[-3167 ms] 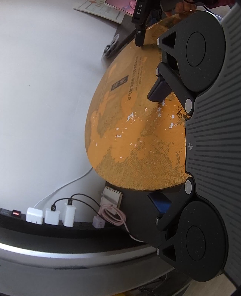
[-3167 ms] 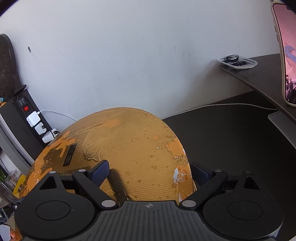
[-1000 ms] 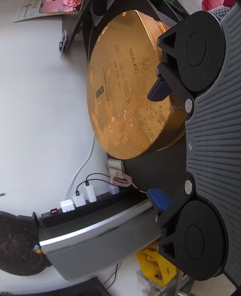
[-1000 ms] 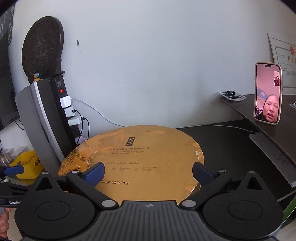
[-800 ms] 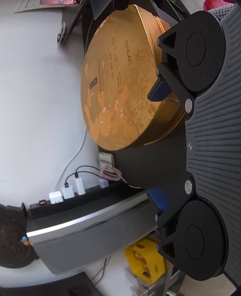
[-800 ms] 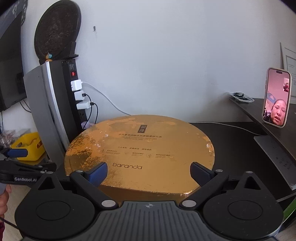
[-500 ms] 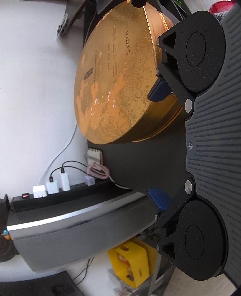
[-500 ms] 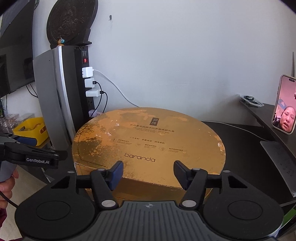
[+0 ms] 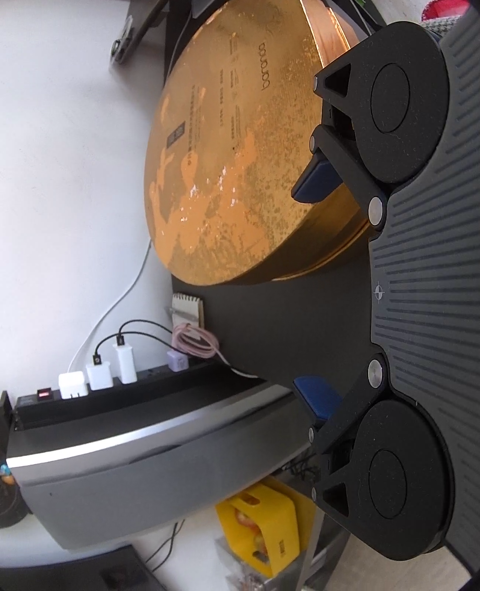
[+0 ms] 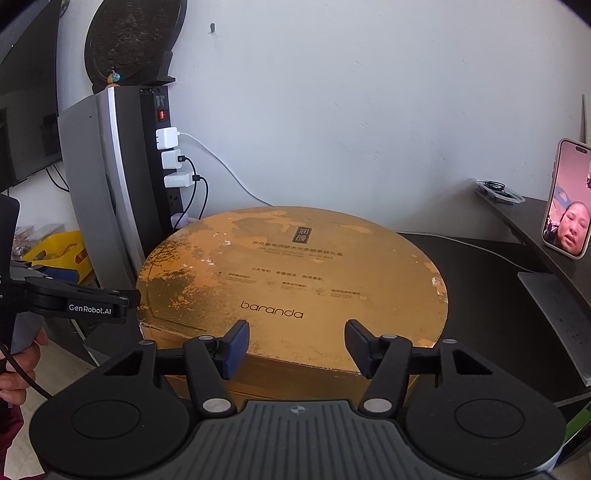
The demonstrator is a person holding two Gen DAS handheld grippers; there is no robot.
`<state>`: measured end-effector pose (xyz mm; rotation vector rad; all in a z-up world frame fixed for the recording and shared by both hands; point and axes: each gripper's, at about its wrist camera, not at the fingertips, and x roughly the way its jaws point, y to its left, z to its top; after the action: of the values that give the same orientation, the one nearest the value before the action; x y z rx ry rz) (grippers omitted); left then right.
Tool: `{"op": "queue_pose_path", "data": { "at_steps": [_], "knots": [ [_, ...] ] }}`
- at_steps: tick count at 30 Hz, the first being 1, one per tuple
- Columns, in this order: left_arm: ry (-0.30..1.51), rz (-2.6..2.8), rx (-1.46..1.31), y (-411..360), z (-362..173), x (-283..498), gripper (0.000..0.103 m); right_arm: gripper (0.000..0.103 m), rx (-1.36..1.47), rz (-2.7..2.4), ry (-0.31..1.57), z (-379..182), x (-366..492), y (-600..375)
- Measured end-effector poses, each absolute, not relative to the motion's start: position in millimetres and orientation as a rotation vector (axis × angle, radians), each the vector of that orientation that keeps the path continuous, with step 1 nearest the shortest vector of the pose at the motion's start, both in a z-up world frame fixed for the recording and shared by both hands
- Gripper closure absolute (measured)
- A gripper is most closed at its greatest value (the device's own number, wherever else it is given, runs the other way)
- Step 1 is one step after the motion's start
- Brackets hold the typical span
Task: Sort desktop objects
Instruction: 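Lower the gold lid onto the box with both grippers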
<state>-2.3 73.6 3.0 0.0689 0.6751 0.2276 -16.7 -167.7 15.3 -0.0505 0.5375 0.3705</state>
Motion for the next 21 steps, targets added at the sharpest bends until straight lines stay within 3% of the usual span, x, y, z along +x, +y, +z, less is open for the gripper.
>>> {"op": "queue_pose_path", "data": {
  "at_steps": [12, 21],
  "knots": [
    [0.794, 0.314, 0.078, 87.5, -18.4, 12.5, 0.004, 0.044, -0.05, 0.379, 0.542, 14.3, -14.7, -168.2],
    [0.61, 0.191, 0.064, 75.6, 11.1, -12.2, 0.003, 0.046, -0.035, 0.388, 0.557, 9.4, -10.6, -171.3]
  ]
}}
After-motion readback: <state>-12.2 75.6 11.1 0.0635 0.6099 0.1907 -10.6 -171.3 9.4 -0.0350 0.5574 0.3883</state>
